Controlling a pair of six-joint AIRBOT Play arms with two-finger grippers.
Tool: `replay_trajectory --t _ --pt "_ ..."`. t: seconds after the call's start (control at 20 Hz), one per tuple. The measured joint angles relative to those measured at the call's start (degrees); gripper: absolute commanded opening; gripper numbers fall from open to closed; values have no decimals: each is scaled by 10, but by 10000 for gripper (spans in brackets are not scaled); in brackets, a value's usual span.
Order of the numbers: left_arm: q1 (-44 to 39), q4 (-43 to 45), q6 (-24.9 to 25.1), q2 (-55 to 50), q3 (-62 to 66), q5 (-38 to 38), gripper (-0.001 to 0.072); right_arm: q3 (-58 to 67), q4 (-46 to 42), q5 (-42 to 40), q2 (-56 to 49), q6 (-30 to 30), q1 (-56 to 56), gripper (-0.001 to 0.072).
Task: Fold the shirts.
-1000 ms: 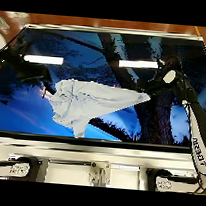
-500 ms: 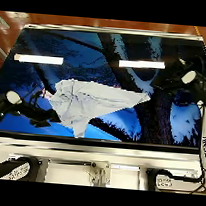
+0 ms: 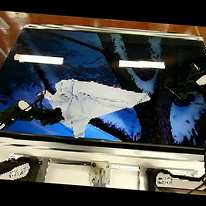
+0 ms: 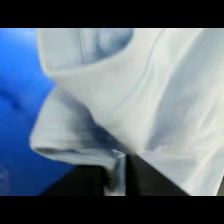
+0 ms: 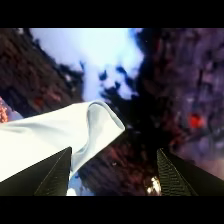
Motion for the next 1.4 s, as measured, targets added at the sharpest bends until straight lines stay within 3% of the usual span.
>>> replay_trajectory --t 0.05,0.25,0.7,0.75,0.9,1.1,1.4 --pt "-3 -5 0 -2 0 15 35 0 1 4 -4 0 -1 645" --pt "-7 -21 23 -6 12 26 35 0 34 20 -42 3 -3 645" --pt "-7 -29 71 38 40 -25 35 0 144 5 -145 0 9 644" --pt "-7 -29 71 44 41 -26 35 0 155 -3 -150 1 15 607" --pt "-7 -29 74 55 42 -30 35 -1 159 -39 -162 8 35 59" --pt "-7 -29 81 74 47 -34 34 -1 178 -73 -155 13 43 63" --pt "-4 5 101 172 177 -56 34 0 173 -70 -20 -57 34 63"
